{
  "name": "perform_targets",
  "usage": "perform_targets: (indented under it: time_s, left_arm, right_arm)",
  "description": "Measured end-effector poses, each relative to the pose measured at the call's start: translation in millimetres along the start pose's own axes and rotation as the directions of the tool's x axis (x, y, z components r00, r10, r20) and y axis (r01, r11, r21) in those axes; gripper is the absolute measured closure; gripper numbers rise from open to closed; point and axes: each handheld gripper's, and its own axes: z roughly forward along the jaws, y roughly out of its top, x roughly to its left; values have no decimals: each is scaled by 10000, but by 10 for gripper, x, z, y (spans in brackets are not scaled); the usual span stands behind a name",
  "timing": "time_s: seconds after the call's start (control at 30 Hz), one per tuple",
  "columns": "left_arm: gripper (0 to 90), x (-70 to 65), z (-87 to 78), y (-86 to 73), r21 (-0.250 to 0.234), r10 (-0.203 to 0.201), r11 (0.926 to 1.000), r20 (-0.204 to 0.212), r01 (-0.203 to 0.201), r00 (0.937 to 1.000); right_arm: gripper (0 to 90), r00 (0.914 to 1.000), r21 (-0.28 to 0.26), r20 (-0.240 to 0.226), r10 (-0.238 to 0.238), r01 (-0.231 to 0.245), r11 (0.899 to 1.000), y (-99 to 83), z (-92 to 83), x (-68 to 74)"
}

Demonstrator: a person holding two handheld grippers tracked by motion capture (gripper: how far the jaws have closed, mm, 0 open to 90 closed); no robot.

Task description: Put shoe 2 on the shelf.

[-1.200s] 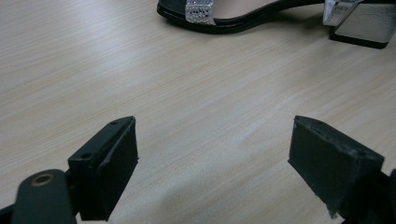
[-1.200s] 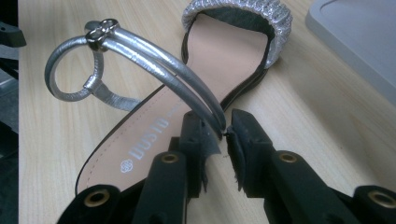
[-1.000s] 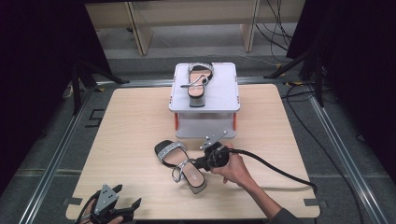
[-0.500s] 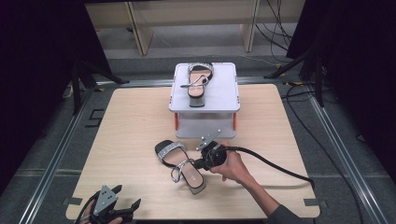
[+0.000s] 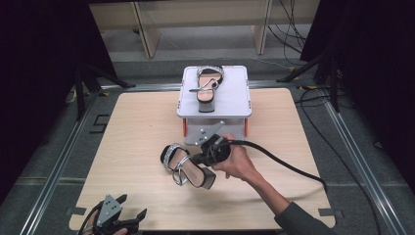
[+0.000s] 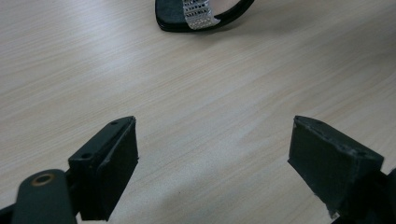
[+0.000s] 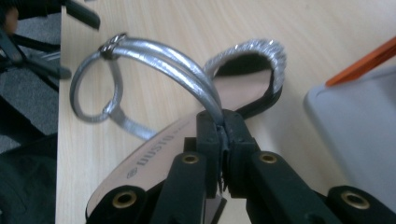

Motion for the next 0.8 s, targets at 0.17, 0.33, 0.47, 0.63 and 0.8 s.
perform_targets:
  time_s: [0.17,0.33,0.47,0.63,0.8]
  left_arm:
    - [153,-13,7,4,-97,-118,9999,114,119,9999]
    - [153,0,0,2,-50,50,10000,-27,-50,10000]
    - [152,1,-3,3,-33,42,10000,5,-42,10000]
    - [153,-14,-4,3,-242,-127,9996,131,130,9998]
    - [153,-3,-3,-2,-81,-28,10000,63,29,10000]
  right_arm:
    - [874,9997,-189,-1,-238,238,9995,289,-124,3]
    - [875,9985,-124,99,-546,548,9984,537,-210,6]
    - [877,9954,-99,223,-937,939,9955,840,-303,24]
    - [877,9933,-232,466,-1062,1073,9940,1057,-383,26]
    - [877,9888,-451,796,-1261,1299,9905,1348,-468,-20]
